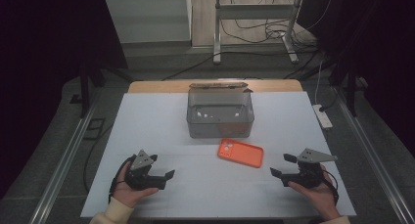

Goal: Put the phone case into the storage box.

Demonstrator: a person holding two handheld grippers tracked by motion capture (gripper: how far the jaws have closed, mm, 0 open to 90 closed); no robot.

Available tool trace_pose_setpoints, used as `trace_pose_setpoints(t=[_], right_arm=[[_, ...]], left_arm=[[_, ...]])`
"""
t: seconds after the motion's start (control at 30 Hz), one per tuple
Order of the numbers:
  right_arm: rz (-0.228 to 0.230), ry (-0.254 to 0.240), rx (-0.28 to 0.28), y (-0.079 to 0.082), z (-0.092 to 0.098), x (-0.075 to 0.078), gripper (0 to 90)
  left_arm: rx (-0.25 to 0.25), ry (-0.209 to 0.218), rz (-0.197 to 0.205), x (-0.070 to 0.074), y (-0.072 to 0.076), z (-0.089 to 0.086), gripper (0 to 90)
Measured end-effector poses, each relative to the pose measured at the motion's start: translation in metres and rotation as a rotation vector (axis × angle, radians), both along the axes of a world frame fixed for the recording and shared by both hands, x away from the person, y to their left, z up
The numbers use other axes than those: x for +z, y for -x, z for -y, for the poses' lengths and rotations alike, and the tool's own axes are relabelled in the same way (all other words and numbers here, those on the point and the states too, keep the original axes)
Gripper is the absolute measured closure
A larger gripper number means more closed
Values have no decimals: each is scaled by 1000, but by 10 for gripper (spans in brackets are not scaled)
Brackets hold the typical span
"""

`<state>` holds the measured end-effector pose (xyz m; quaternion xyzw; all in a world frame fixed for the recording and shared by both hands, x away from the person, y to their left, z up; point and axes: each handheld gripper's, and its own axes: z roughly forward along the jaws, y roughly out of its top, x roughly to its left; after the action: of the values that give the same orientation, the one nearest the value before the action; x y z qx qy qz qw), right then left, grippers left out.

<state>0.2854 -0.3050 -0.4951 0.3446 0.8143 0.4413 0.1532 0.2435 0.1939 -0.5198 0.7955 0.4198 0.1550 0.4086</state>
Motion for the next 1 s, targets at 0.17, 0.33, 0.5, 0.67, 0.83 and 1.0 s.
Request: trace_pose_setpoints(t=[0.17,0.33,0.5,0.67,0.83,1.0], right_arm=[[-2,20,3,-7,1,8,216],[-10,26,11,-10,-1,14,219],[-9,39,36,-10,-6,26,223],[-25,86,67,-17,-12,39,223],[-23,104,72,-22,-16,48,223],[-54,139,87,-31,-22,59,218]], left_arm=[[-3,3,-1,3,-4,2,131],[-19,3,-5,6,-5,6,131],[-17,10,-16,7,-7,5,132],[-29,-15,-26,8,-10,9,132],[-40,-48,-28,7,-11,14,129],[-50,-58,-14,6,-10,16,126]])
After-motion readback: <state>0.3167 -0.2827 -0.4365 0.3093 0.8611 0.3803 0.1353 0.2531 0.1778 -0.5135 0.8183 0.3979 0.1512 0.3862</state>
